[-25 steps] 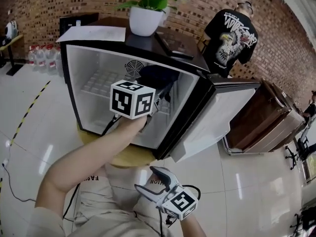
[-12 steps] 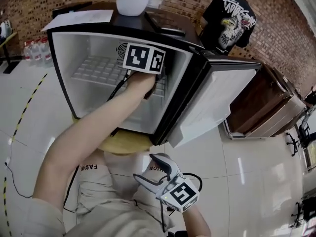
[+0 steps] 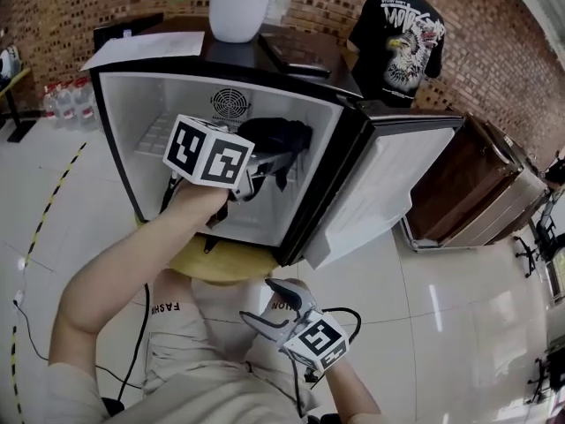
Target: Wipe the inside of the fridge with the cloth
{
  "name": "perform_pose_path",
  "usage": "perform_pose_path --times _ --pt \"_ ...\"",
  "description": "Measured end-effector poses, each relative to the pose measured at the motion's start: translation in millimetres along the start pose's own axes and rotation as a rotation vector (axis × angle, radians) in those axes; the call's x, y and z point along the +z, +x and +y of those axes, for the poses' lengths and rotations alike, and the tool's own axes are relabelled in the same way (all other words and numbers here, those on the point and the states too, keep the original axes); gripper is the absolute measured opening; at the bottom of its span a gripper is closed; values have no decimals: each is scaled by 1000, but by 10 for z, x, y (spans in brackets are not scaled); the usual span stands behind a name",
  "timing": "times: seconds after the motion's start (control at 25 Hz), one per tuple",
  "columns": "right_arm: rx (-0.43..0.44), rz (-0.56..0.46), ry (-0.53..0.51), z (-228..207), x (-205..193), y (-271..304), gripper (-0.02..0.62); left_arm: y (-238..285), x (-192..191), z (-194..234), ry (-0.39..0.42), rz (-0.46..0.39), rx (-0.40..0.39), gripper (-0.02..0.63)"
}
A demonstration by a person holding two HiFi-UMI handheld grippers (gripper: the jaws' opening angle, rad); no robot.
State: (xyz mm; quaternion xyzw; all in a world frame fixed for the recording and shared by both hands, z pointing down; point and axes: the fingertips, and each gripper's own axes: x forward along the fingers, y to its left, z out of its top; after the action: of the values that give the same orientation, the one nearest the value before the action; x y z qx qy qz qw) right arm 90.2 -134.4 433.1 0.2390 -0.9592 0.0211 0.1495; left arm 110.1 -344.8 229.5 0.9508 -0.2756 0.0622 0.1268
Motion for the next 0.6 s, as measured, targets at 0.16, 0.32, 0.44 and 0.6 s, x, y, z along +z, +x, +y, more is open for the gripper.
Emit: perform_pose_path --times 0.16,0.32,0.44,0.6 --pt "-36 -12 -26 -65 90 15 348 150 138 468 -82 -12 124 127" --pt "-41 -16 -23 -8 83 -19 341 496 121 679 -80 42 213 130" --pt "-50 -12 -43 6 92 -52 341 655 150 880 -90 58 288 132" --pt "-47 -16 -66 42 141 -68 341 800 151 1016 -78 119 344 132"
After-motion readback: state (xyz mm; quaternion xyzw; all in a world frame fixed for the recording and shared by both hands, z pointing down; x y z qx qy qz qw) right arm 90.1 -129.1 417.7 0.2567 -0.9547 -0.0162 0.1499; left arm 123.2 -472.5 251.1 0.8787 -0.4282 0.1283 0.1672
